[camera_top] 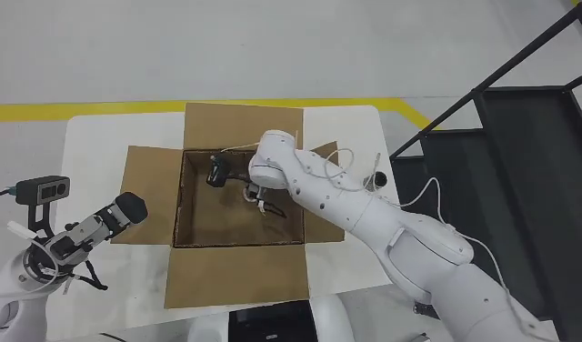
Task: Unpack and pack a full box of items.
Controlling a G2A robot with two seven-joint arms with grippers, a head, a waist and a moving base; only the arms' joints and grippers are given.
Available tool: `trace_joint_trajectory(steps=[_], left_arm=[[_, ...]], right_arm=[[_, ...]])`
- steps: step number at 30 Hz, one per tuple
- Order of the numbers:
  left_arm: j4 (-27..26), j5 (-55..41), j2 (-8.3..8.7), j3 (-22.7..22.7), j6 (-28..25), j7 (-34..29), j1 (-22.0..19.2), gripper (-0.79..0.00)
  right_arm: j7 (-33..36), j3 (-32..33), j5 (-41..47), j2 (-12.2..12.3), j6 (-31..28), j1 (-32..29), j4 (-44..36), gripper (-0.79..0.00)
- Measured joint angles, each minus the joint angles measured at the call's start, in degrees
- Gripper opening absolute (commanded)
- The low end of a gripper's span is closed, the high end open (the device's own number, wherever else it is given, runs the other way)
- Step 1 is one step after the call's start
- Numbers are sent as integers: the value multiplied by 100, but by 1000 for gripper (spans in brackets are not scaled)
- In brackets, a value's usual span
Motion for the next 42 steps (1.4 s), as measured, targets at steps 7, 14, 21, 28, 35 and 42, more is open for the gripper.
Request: trace_joint_trajectory(steps=[7,14,21,28,35,42], left_arm=[[0,0,0,0,0,0,0,0],[0,0,0,0,0,0,0,0],[0,0,0,0,0,0,0,0],[0,0,0,0,0,0,0,0],[0,0,0,0,0,0,0,0],[0,0,0,0,0,0,0,0]], right_arm=[[380,1563,127,762,-610,-1142,-2463,-785],[-4,3110,372,1338,-978,-2579,-4570,-785],[-210,3368,609,1399,-1184,-2784,-4705,-785],[-210,3369,608,1399,-1184,-2785,-4705,-785],[-210,3369,608,1399,-1184,-2785,-4705,-785],[-210,3369,608,1399,-1184,-2785,-4705,-785]])
